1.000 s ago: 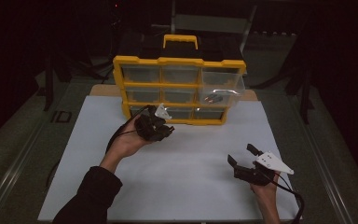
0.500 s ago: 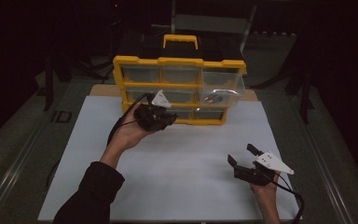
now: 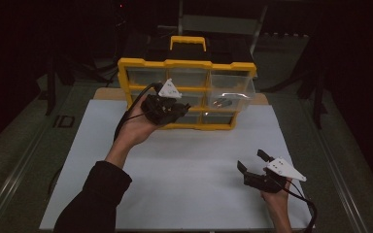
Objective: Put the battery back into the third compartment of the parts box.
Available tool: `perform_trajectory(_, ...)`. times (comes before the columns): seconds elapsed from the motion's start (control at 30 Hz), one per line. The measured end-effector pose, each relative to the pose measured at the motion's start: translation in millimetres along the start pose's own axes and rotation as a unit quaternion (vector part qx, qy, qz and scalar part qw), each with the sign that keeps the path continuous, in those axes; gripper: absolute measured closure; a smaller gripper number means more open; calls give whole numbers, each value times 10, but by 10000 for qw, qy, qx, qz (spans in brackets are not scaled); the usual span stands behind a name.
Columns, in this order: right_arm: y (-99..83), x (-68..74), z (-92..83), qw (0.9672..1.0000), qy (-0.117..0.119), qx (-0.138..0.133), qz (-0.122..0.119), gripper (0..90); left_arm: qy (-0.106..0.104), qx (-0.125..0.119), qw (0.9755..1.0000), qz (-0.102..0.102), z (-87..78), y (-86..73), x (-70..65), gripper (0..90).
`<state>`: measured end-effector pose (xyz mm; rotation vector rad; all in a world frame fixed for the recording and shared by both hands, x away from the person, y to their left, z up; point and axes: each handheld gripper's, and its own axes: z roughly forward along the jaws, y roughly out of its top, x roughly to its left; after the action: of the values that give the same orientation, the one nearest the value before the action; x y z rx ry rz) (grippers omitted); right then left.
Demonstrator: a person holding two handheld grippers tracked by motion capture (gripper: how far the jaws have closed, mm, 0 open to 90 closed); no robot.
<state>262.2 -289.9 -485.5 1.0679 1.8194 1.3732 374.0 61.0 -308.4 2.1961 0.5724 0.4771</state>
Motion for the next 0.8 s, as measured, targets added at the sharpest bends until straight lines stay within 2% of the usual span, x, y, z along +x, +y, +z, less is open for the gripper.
perform_trajectory(0.03,0,-1,0,10000,-1,-2,-2,113,50,-124,9999,-29,-18,29,6,775)
perform_trajectory(0.17,0,-1,0,10000,-1,-1,1,112,125,-252,9996,-58,-37,84,22,775)
perform_trajectory(0.53,1,-6,1,10000,-3,-10,1,112,166,-368,9992,28,-52,210,28,775)
perform_trajectory(0.8,2,-8,-2,10000,-14,-11,9,112,203,-541,9983,34,-71,293,24,775)
